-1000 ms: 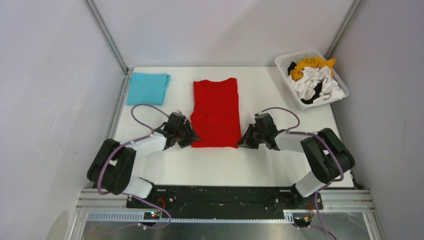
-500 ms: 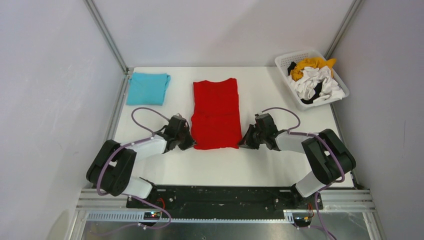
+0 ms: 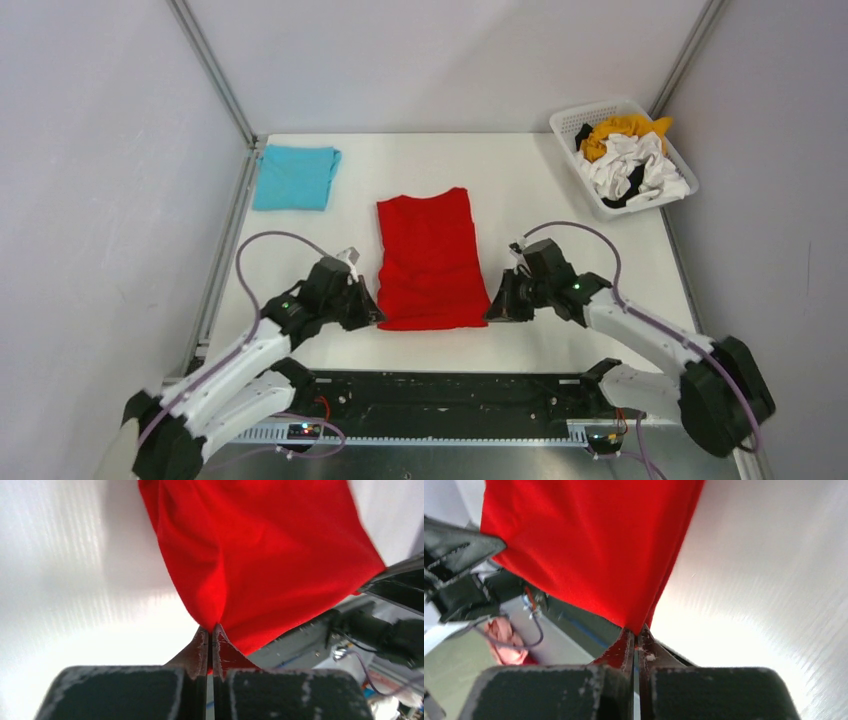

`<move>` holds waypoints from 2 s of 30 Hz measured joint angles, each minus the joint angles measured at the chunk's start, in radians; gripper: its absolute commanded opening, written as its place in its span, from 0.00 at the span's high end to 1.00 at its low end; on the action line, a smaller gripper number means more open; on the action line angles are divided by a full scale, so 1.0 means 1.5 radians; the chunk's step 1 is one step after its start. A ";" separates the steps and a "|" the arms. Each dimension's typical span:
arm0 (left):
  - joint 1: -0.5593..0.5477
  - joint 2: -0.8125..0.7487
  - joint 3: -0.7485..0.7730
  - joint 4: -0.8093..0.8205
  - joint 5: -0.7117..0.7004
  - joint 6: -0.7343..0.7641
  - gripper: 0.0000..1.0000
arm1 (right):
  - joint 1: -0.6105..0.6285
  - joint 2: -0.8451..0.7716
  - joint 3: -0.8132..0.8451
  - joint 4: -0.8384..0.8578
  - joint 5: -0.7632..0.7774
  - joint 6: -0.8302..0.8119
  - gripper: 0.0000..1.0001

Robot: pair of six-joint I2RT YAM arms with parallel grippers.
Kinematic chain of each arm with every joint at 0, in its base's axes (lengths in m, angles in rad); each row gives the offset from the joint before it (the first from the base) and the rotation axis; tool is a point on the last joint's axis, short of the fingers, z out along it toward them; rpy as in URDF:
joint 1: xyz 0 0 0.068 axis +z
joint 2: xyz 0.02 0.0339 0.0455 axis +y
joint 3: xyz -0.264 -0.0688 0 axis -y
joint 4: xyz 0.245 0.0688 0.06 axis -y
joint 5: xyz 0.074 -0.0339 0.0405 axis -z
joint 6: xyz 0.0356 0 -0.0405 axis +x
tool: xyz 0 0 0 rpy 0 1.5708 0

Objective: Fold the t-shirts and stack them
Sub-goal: Grab one side of the 2/3 rectangular tshirt with both arms, then fold the long partially folded tshirt into a neat square

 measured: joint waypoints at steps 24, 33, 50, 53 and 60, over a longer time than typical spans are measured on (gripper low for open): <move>-0.028 -0.127 0.203 -0.114 -0.044 -0.006 1.00 | -0.158 -0.105 0.154 -0.255 -0.336 -0.100 1.00; -0.022 0.007 0.240 -0.108 -0.145 -0.006 1.00 | -0.181 -0.012 0.157 -0.185 -0.376 -0.072 1.00; 0.058 0.119 0.291 -0.071 -0.152 0.003 1.00 | -0.240 0.152 0.157 -0.012 -0.425 0.009 1.00; 0.060 0.169 0.326 -0.063 -0.152 0.010 1.00 | -0.256 0.163 0.155 0.001 -0.425 0.017 1.00; 0.069 0.292 0.410 -0.043 -0.154 0.024 1.00 | -0.282 0.218 0.156 0.050 -0.423 0.025 1.00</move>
